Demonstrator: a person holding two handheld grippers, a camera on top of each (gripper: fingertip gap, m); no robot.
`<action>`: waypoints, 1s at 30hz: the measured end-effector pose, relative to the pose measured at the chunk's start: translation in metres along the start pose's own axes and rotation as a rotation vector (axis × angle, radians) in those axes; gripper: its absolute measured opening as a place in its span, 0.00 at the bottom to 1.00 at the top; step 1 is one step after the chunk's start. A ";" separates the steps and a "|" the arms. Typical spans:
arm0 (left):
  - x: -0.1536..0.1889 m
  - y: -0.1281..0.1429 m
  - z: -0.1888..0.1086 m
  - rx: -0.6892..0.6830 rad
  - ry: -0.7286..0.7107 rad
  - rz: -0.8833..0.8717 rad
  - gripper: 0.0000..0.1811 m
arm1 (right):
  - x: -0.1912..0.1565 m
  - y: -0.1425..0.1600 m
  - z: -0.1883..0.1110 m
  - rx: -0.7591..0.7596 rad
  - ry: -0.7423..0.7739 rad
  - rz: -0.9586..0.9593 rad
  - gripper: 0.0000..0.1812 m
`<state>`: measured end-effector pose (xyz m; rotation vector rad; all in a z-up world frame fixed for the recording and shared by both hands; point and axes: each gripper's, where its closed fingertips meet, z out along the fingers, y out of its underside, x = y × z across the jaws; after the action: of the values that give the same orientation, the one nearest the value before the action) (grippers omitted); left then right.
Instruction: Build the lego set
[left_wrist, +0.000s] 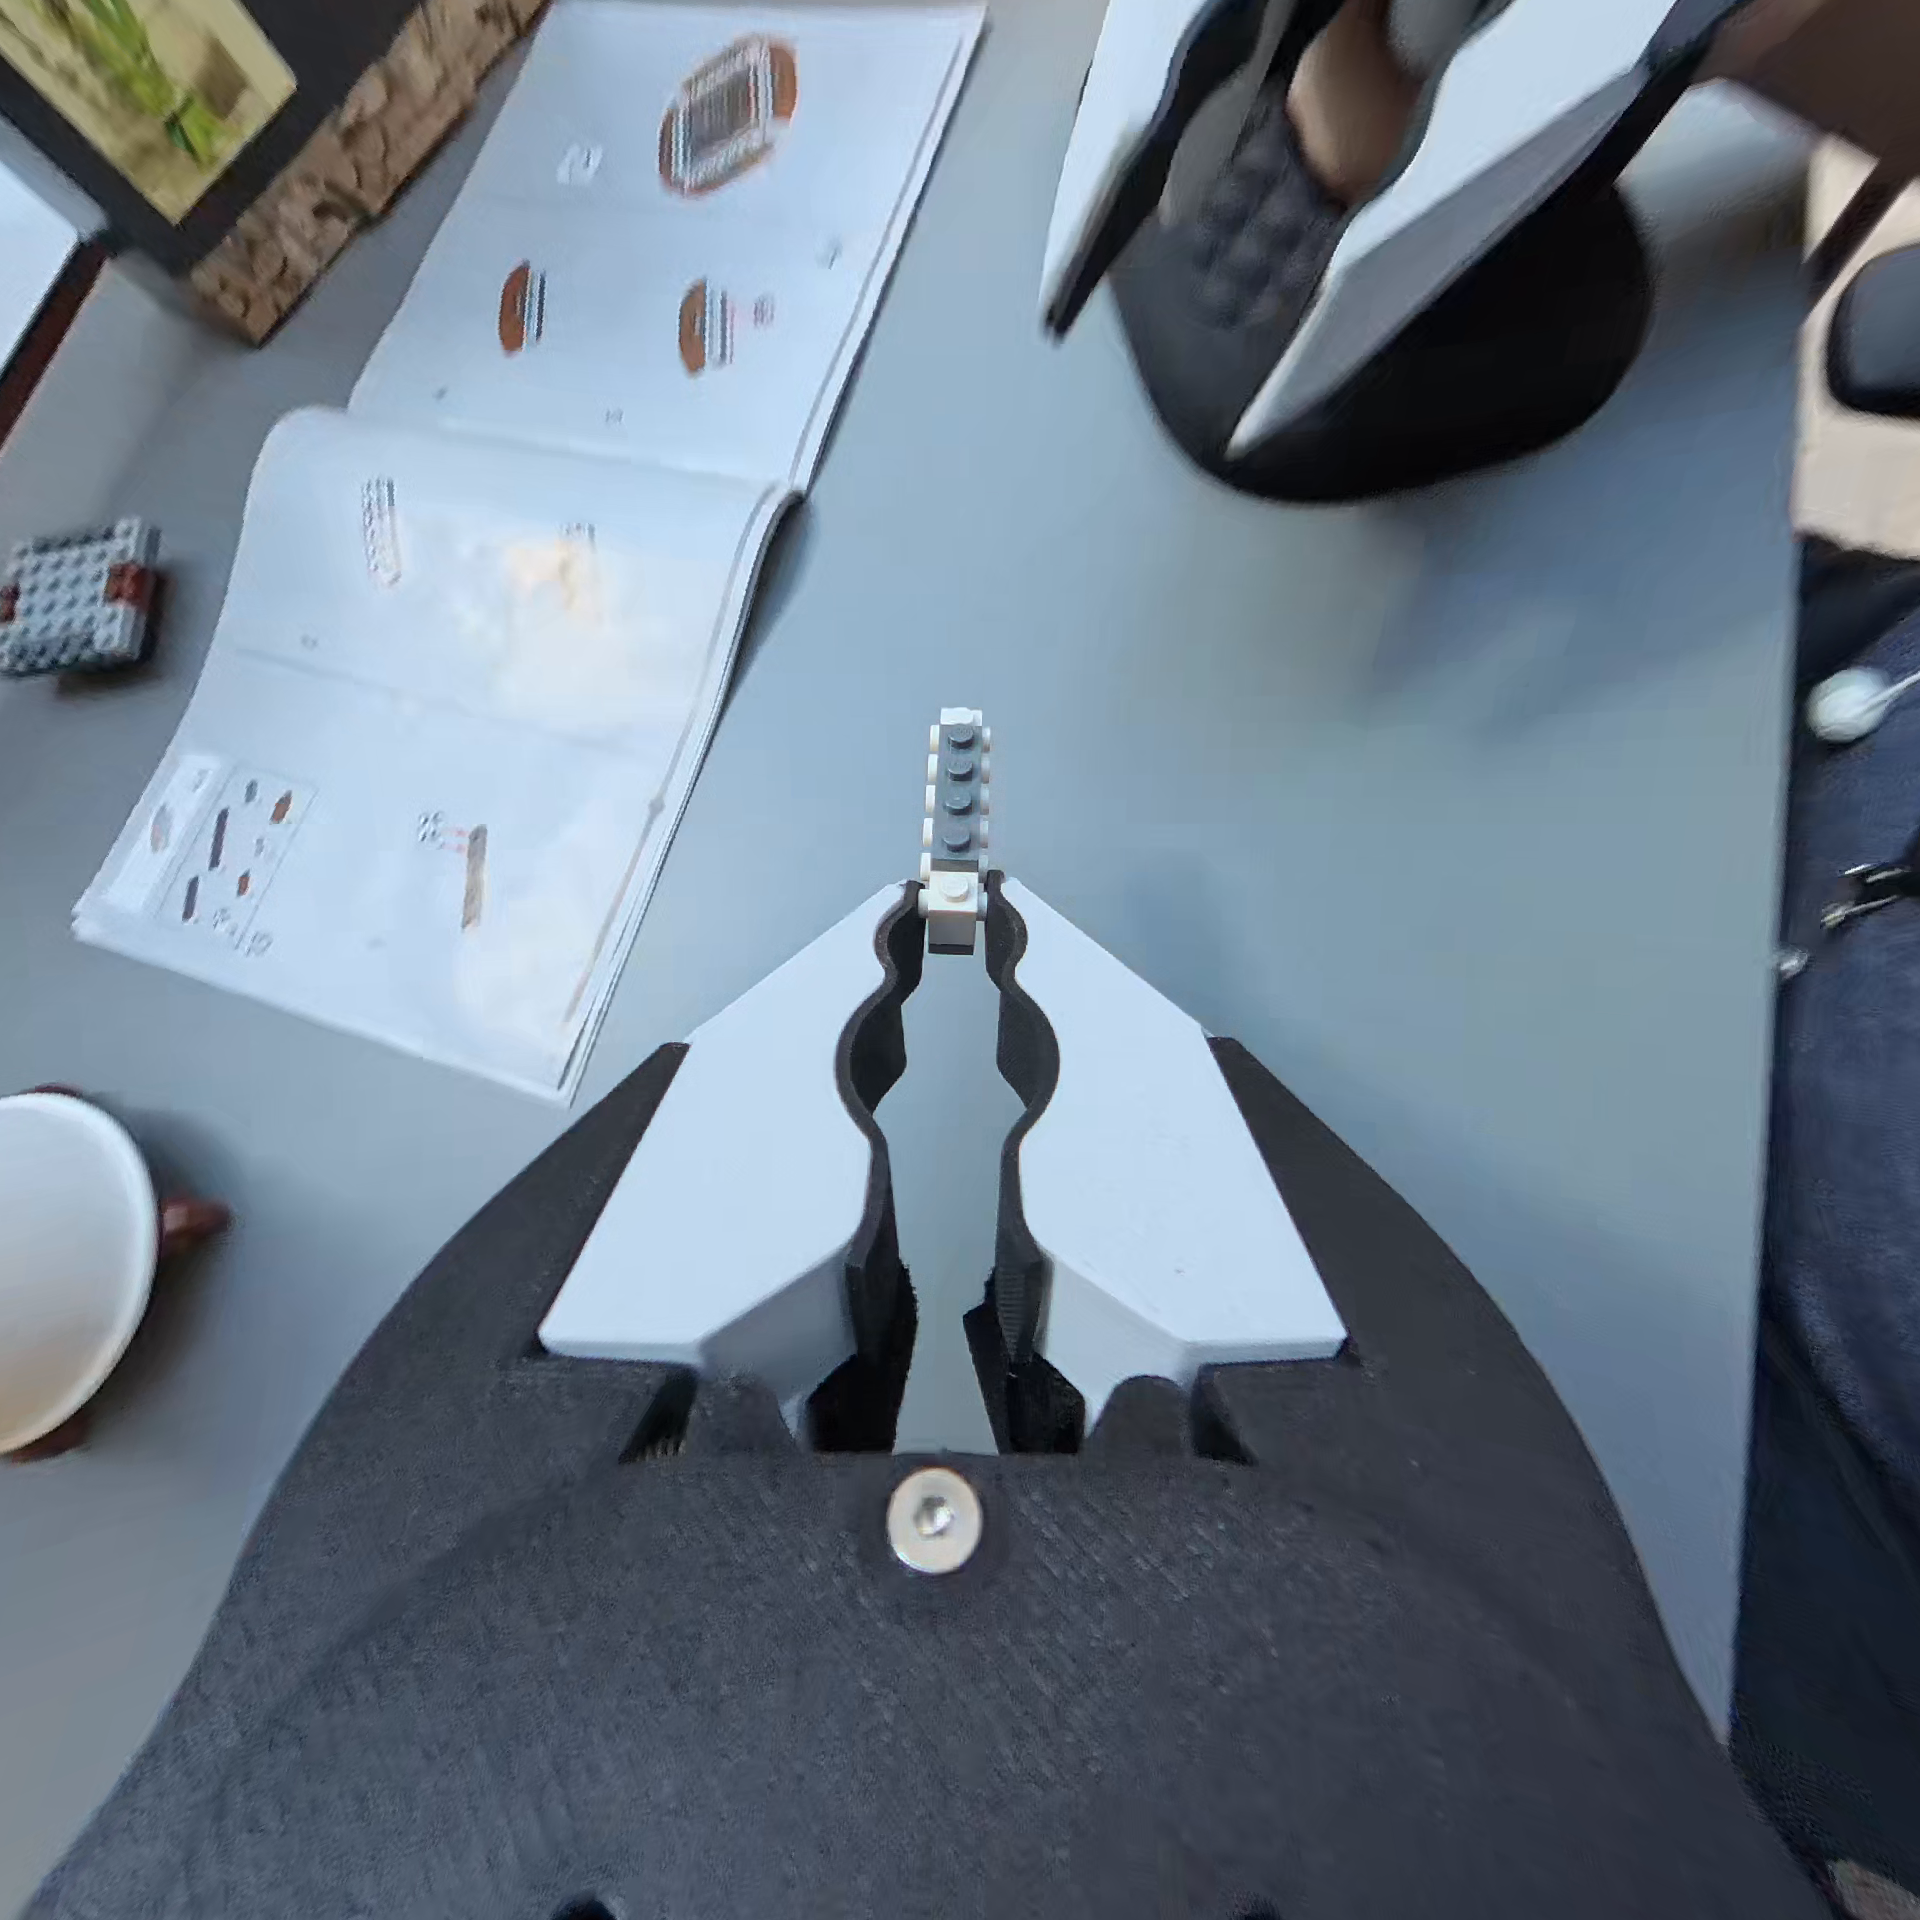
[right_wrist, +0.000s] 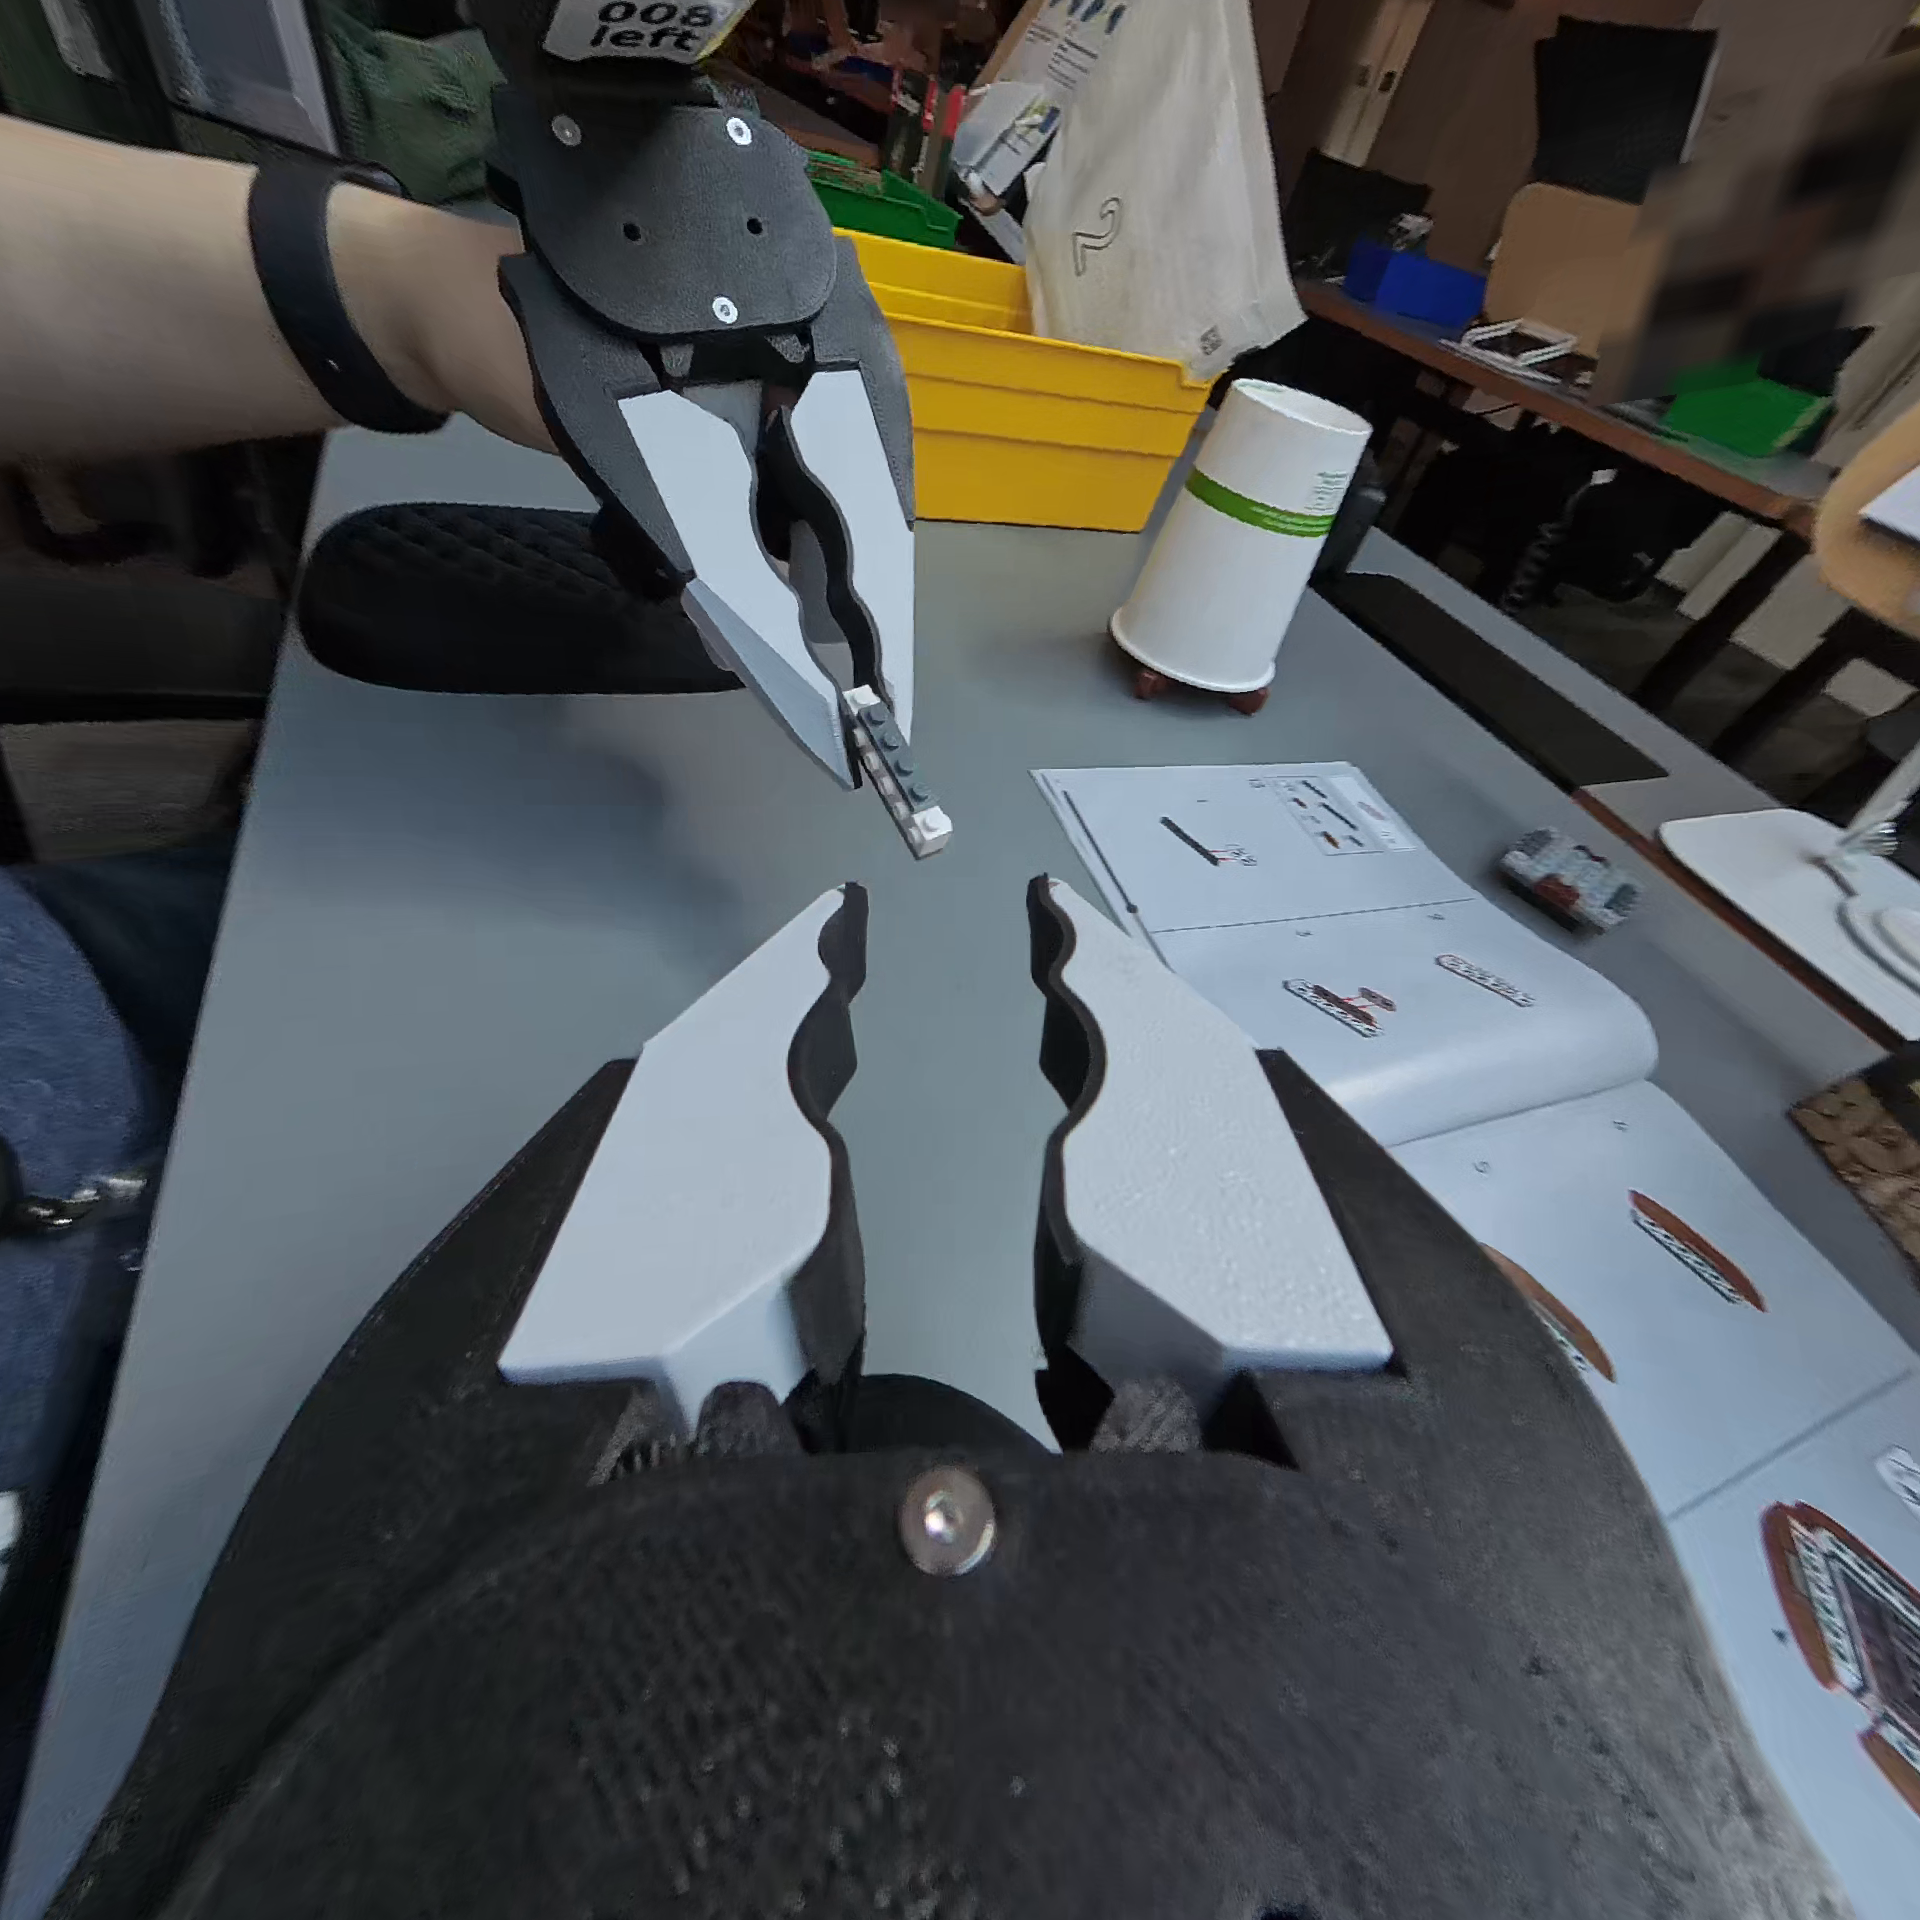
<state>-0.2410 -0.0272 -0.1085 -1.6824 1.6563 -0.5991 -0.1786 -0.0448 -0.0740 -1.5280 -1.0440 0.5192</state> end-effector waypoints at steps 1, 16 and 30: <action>-0.012 0.015 0.003 -0.069 -0.029 0.015 0.05 | 0.007 0.003 -0.002 0.007 0.057 -0.048 0.17; -0.032 0.051 0.032 -0.189 0.000 0.089 0.05 | 0.032 0.001 -0.020 0.080 0.291 -0.181 0.15; -0.036 0.063 0.017 -0.137 0.025 -0.015 0.11 | 0.038 0.009 -0.015 0.021 0.332 -0.198 0.15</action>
<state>-0.2731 0.0140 -0.1616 -1.7920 1.7384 -0.5259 -0.1446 -0.0212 -0.0704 -1.4147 -0.9131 0.1313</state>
